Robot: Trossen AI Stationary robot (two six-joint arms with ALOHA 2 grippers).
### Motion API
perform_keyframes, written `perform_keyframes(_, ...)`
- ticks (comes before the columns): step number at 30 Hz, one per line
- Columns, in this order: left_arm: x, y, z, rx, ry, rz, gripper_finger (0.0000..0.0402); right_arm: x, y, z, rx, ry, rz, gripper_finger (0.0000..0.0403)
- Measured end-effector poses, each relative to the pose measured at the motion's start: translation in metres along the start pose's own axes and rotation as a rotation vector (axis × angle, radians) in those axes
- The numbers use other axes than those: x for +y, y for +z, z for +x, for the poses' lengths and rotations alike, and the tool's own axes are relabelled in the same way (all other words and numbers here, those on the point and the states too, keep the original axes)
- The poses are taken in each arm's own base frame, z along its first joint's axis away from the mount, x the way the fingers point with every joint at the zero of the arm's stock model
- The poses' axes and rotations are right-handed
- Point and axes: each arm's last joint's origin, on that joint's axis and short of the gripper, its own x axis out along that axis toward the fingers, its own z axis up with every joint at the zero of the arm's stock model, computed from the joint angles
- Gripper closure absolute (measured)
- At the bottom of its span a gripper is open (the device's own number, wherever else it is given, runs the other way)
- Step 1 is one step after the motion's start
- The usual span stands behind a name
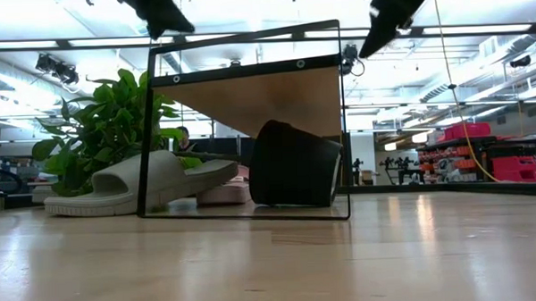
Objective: Pick and place slides into the shelf
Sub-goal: Put the pink slide on the shelf
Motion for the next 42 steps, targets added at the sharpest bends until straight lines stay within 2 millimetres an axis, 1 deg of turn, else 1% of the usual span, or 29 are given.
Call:
perform_keyframes(3,0.024,-0.007,0.009,0.034,0.01,-0.047,0.039,-0.004,-0.002,-0.014,-0.042,0.005,0.074,0.0186)
perform_keyframes(8,0.068,-0.021,0.024,0.034,-0.069,-0.167,0.0397,-0.005,-0.006,-0.033,-0.081,0.065,0.187,0.0186)
perform_keyframes(13,0.113,-0.041,0.041,0.019,-0.117,-0.276,0.0385,0.0,-0.008,-0.043,-0.106,0.138,0.224,0.0186)
perform_keyframes(17,0.142,-0.054,0.05,0.072,-0.097,-0.373,0.0384,0.006,-0.007,-0.046,-0.109,0.17,0.23,0.0186)
perform_keyframes(19,0.155,-0.054,0.053,0.095,-0.087,-0.405,0.0389,0.009,-0.007,-0.047,-0.111,0.185,0.22,0.0186)
perform_keyframes(21,0.166,-0.047,0.054,0.11,-0.059,-0.414,0.0392,0.012,-0.007,-0.048,-0.112,0.206,0.215,0.0186)
perform_keyframes(24,0.181,-0.034,0.056,0.154,0.001,-0.395,0.0391,0.015,-0.007,-0.05,-0.111,0.225,0.237,0.0186)
perform_keyframes(27,0.195,-0.021,0.061,0.2,0.02,-0.379,0.0377,0.018,-0.008,-0.051,-0.097,0.235,0.249,0.0186)
perform_keyframes(30,0.209,-0.017,0.071,0.258,0.005,-0.387,0.0357,0.019,-0.009,-0.052,-0.091,0.242,0.253,0.0186)
perform_keyframes(35,0.226,-0.03,0.097,0.333,-0.037,-0.436,0.0322,0.02,-0.009,-0.052,-0.088,0.249,0.288,0.0186)
perform_keyframes(39,0.231,-0.053,0.119,0.423,-0.093,-0.485,0.0296,0.02,-0.009,-0.052,-0.084,0.249,0.318,0.0186)
perform_keyframes(42,0.231,-0.066,0.134,0.487,-0.135,-0.508,0.0281,0.02,-0.009,-0.052,-0.082,0.25,0.335,0.0186)
